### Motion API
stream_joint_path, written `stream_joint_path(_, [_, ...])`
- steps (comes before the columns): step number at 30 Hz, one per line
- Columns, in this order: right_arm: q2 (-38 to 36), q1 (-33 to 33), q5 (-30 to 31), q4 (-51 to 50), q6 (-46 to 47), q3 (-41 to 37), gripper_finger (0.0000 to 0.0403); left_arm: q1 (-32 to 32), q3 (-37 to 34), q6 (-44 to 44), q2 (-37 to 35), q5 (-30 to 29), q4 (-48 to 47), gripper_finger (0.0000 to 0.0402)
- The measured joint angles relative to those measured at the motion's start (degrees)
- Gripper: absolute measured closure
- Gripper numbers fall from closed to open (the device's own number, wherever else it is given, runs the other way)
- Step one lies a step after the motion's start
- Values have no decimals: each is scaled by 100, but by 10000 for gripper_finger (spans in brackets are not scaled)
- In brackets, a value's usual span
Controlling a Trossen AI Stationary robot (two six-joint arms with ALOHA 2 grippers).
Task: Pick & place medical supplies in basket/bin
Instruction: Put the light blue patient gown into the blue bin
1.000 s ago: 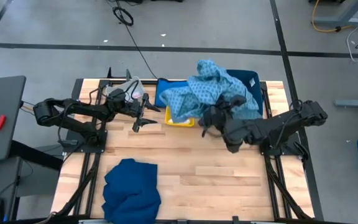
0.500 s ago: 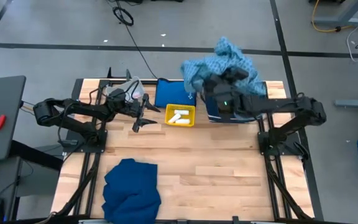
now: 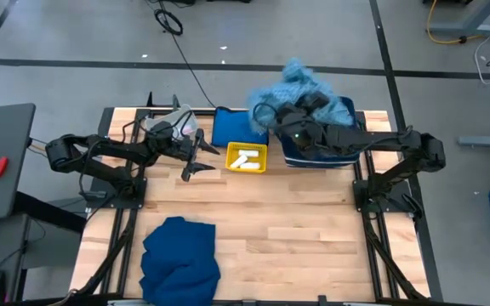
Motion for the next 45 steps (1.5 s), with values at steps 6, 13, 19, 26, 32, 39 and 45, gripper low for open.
stream_joint_path(6, [-4, -301, -1792, -1793, 2387, -2, 392, -2, -1, 1, 2, 0, -83, 143])
stream_joint_path(13, [-43, -665, -2422, -3850, 4159, 0, 392, -2, 0, 4, 2, 0, -87, 143])
stream_joint_path(19, [-48, -1099, -3055, -4870, 4855, -1, 392, -2, -2, 2, 0, 32, -87, 143])
stream_joint_path(26, [-52, -1905, -4542, -4768, 4454, -446, 392, -2, -1, -39, 0, 109, -87, 143])
stream_joint_path(32, [-50, -2662, -5577, -3935, 3991, -1713, 392, -2, 0, -34, 1, 109, -87, 143])
stream_joint_path(39, [1, -3219, -6885, -2556, 3682, -3218, 392, 0, 0, 2, 0, 101, -85, 143])
stream_joint_path(45, [-33, -3282, -6862, -2247, 3770, -3543, 386, 2, -1, 7, 1, 91, -86, 143])
